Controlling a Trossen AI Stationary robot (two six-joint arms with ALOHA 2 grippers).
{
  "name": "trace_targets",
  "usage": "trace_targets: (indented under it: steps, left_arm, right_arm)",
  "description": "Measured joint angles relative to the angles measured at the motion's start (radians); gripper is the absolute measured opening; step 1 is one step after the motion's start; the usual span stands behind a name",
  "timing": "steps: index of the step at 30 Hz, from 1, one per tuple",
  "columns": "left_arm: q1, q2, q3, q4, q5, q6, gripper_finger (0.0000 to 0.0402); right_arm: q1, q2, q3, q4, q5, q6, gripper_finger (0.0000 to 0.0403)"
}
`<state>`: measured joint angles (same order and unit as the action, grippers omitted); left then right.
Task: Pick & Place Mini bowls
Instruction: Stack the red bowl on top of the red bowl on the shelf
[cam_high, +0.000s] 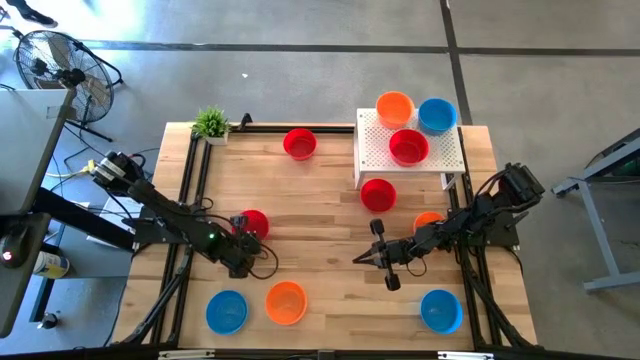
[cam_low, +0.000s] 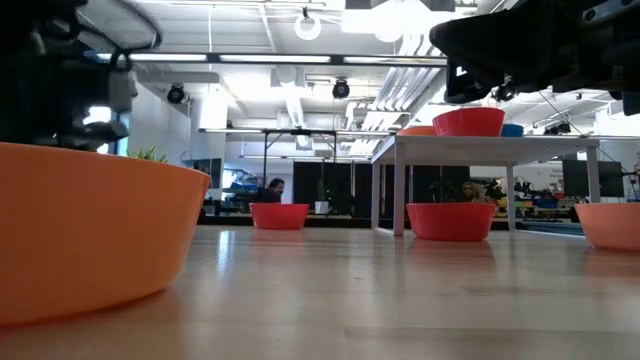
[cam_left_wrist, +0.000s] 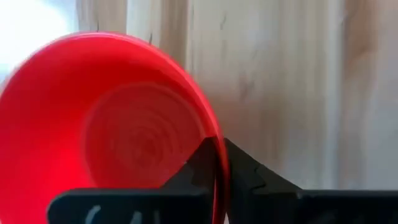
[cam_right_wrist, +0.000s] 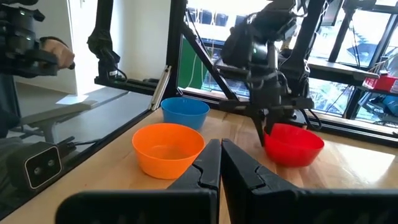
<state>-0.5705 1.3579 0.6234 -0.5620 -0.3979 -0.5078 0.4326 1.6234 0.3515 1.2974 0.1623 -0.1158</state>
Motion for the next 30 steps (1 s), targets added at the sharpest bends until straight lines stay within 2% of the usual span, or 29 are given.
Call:
trace_targets:
  steps: [5,10,14,20,24,30]
  left_arm:
    - [0.001,0.000,0.067,0.066,-0.028,0.133,0.0010]
    - [0.027,0.000,0.099,0.254,-0.043,0.321,0.0006]
    - [0.091,0.018,0.100,0.435,0.010,0.455,0.0003]
    - [0.200,0.107,0.100,0.667,0.177,0.602,0.0003]
    - [0.260,0.172,0.100,0.755,0.221,0.618,0.0003]
    - [0.319,0.227,0.099,0.783,0.282,0.609,0.0007]
  right_arm:
    - [0.000,0.000,0.000,0.000,0.000,0.000,0.0000]
    - [0.000,0.000,0.000,0.000,0.000,0.000,0.0000]
    - [0.000,0.000,0.000,0.000,0.000,0.000,0.0000]
    - [0.000,0.000,0.000,0.000,0.000,0.000,0.0000]
    - [0.000,0.000,0.000,-0.004,0.004,0.000,0.0000]
    - [0.000,0.000,0.000,-0.011,0.003,0.000,0.0000]
